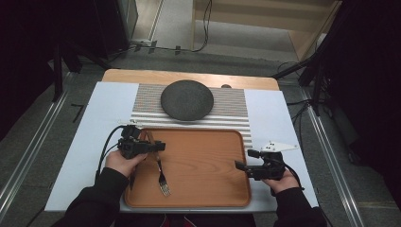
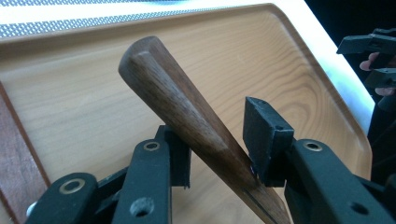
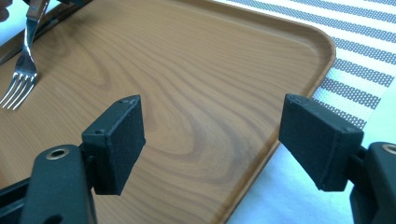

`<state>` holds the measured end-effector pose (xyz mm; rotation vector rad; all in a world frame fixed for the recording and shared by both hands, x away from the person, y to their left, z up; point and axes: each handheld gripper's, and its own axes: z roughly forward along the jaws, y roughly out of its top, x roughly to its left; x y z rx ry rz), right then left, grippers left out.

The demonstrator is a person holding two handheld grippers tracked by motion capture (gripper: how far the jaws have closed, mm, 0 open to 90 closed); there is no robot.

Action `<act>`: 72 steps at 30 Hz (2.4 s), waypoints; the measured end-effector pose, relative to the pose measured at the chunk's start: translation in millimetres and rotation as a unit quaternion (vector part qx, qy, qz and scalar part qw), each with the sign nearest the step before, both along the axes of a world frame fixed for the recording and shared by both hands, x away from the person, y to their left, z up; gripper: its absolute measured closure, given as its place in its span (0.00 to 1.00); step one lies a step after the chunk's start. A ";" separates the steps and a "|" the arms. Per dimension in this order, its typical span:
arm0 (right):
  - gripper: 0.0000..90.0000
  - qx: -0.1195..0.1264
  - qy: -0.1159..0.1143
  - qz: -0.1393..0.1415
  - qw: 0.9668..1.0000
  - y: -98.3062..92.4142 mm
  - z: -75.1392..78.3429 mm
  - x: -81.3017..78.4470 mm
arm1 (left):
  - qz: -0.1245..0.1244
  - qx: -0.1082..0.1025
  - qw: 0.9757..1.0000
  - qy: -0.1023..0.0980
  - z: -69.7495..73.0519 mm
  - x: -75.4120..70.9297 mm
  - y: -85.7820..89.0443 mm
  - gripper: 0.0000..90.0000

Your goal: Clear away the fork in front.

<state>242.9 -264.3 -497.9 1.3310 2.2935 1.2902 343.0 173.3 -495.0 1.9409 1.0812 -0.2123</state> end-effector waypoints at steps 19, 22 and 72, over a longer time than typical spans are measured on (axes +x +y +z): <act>0.23 0.002 0.000 -0.002 1.000 -0.6 0.1 0.9 | -0.002 0.047 0.998 -0.035 -11.2 0.6 -11.2 0.45; 0.23 0.002 0.000 -0.001 1.000 -0.4 0.1 0.8 | -0.004 0.055 0.997 -0.054 -11.8 0.3 -11.6 0.38; 0.23 0.000 0.001 -0.002 1.000 -1.1 -0.4 1.2 | -0.067 0.039 0.994 -0.077 15.9 -41.1 -20.2 0.60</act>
